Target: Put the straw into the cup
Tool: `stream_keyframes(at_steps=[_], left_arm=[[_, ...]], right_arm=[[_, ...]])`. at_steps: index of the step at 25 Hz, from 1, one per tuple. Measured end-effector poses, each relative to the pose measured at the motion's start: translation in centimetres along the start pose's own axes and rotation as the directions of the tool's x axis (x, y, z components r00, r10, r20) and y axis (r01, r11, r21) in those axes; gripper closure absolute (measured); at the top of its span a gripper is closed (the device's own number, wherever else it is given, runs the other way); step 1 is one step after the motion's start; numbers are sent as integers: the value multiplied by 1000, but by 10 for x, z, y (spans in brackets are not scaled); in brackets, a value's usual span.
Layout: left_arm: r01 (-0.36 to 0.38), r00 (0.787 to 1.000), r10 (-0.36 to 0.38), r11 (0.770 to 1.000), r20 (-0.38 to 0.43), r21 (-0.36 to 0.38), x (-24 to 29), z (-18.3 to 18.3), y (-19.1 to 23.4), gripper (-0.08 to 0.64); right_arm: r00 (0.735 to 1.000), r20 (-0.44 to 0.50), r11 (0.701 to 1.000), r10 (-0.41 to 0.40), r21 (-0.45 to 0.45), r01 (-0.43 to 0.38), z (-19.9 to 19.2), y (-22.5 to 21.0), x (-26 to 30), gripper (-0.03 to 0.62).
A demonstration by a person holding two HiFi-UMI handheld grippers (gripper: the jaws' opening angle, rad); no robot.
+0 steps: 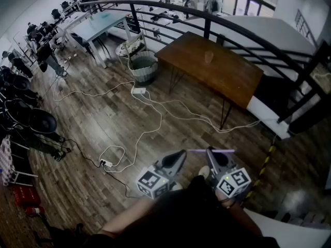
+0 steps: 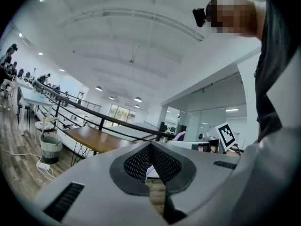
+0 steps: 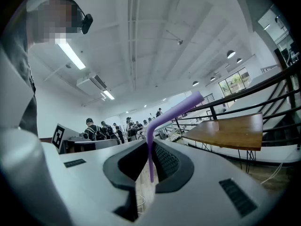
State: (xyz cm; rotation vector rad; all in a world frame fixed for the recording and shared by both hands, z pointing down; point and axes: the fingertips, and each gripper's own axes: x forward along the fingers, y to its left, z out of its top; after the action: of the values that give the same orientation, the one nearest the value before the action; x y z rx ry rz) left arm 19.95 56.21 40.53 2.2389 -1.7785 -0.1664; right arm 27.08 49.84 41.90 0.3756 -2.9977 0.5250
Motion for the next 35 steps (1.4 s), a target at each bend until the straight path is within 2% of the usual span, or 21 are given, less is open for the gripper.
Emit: stream_keyframes(at_steps=[12, 19, 25, 35], left_arm=[[-22, 1000, 22, 999, -12, -25, 4, -7, 4, 549], [5, 1000, -5, 1000, -15, -10, 30, -2, 4, 549], [24, 999, -24, 1000, -28, 2, 80, 5, 11, 549], [46, 999, -46, 999, -11, 19, 210, 26, 13, 549]], right_arm=[[1000, -16, 1000, 14, 10, -14, -5, -5, 2, 554], [1000, -9, 1000, -3, 7, 3, 6, -27, 4, 554], [1000, 12, 1000, -7, 15, 6, 25, -70, 12, 554], [999, 54, 1000, -2, -11, 2, 78, -185, 15, 554]])
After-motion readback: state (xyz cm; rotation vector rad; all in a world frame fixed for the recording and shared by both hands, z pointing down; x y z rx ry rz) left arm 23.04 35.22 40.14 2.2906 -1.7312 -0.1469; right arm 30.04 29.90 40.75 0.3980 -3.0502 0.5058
